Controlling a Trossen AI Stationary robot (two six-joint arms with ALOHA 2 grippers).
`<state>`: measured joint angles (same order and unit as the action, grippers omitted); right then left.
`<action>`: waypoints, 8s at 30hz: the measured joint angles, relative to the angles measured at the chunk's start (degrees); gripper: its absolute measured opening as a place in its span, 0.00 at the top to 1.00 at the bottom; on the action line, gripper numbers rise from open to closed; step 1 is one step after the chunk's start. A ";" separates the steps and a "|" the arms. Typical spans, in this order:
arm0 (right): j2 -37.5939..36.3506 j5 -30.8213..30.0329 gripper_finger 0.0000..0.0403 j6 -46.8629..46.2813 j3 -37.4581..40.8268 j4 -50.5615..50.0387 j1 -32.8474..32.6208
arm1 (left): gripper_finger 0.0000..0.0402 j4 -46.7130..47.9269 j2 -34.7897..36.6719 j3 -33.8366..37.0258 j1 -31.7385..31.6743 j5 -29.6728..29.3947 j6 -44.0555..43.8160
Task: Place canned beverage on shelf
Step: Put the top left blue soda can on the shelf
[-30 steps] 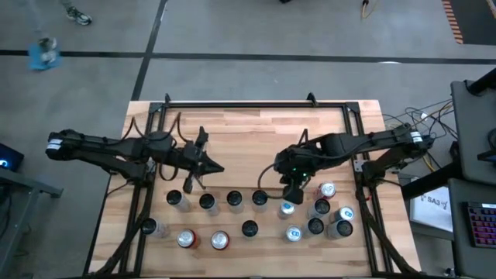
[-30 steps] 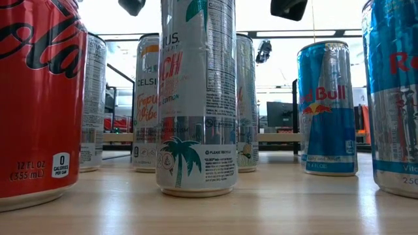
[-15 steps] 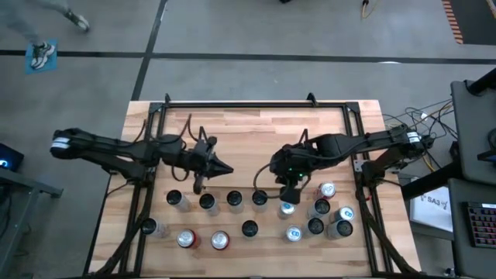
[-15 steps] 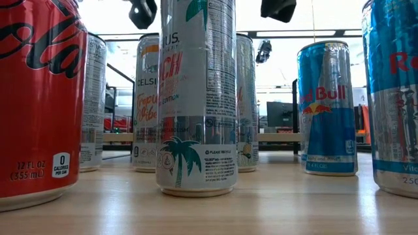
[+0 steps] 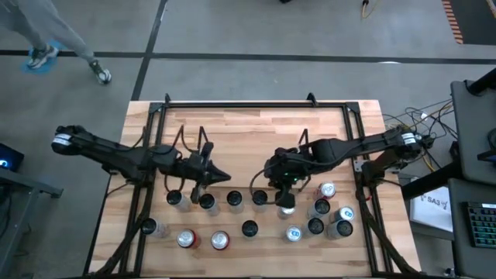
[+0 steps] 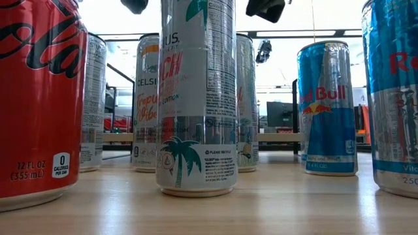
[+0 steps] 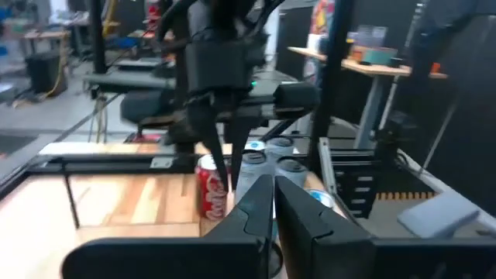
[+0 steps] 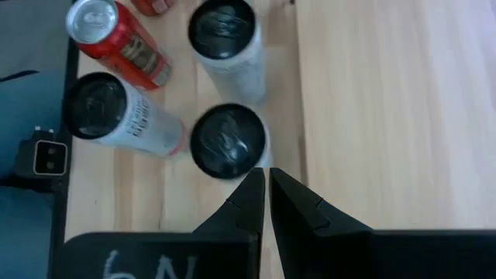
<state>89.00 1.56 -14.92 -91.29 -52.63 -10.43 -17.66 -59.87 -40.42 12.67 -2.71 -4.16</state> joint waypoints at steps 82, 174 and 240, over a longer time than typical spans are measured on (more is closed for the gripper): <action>11.28 0.15 0.19 -38.08 -5.97 -22.07 -12.09 | 1.00 2.65 15.90 8.33 6.95 -17.91 15.71; 18.07 -9.26 0.43 2.76 -27.47 -29.19 16.56 | 1.00 2.22 15.71 8.33 6.95 -17.89 17.18; 17.74 -8.03 0.28 1.37 -25.65 -27.06 18.99 | 1.00 2.26 15.71 8.33 6.95 -17.89 17.22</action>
<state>106.74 -6.48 -13.55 -116.94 -79.69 8.56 -15.41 -44.16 -32.10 19.62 -20.60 13.06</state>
